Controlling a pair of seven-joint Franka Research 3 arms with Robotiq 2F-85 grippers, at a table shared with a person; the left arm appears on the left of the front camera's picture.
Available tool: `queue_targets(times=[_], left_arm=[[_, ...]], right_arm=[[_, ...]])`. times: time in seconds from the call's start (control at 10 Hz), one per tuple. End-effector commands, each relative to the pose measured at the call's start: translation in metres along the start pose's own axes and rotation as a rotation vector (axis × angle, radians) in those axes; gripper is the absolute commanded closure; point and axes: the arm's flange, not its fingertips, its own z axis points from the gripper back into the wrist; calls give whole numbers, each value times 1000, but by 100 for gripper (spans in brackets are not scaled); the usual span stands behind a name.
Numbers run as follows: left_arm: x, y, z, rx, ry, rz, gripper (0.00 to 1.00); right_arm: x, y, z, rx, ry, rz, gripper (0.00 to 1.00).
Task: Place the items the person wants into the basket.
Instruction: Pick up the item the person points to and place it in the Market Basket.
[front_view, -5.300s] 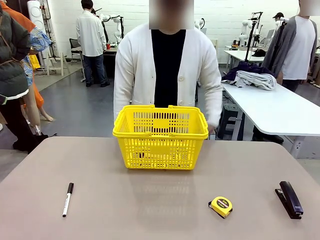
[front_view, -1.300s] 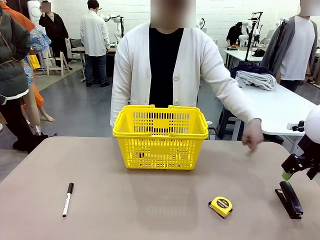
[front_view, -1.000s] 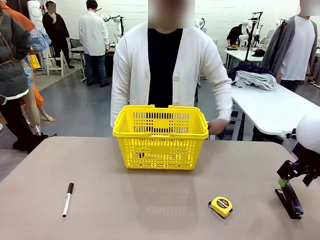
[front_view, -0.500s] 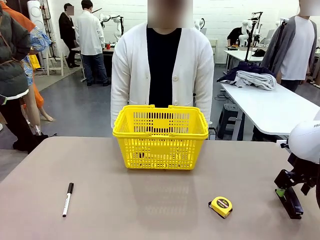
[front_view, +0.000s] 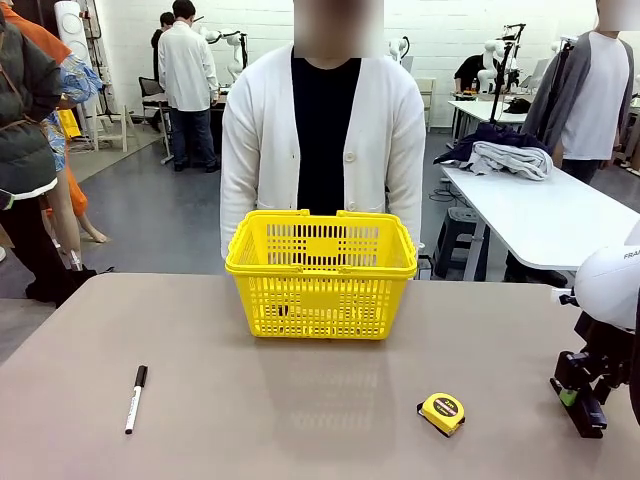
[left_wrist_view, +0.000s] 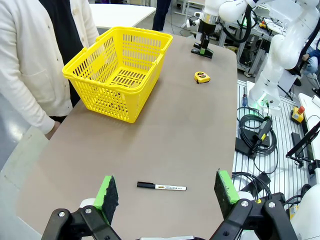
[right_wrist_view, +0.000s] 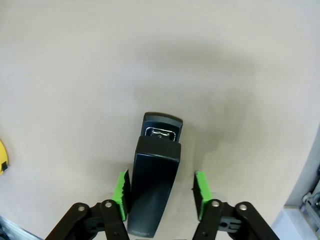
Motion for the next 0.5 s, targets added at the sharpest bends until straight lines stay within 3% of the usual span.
queue_targets(times=[0.0, 0.1, 0.3, 0.4], left_arm=[[-1, 2, 0, 0, -24, -24, 0], [-1, 2, 0, 0, -24, -24, 0], [-1, 2, 0, 0, -24, -24, 0], [-1, 2, 0, 0, -24, -24, 0]], right_arm=[[-20, 4, -3, -13, 13, -2, 100], [-20, 3, -2, -12, 9, -3, 84], [-20, 3, 4, -9, -2, -5, 100], [-21, 2, 11, -11, -8, -5, 100]])
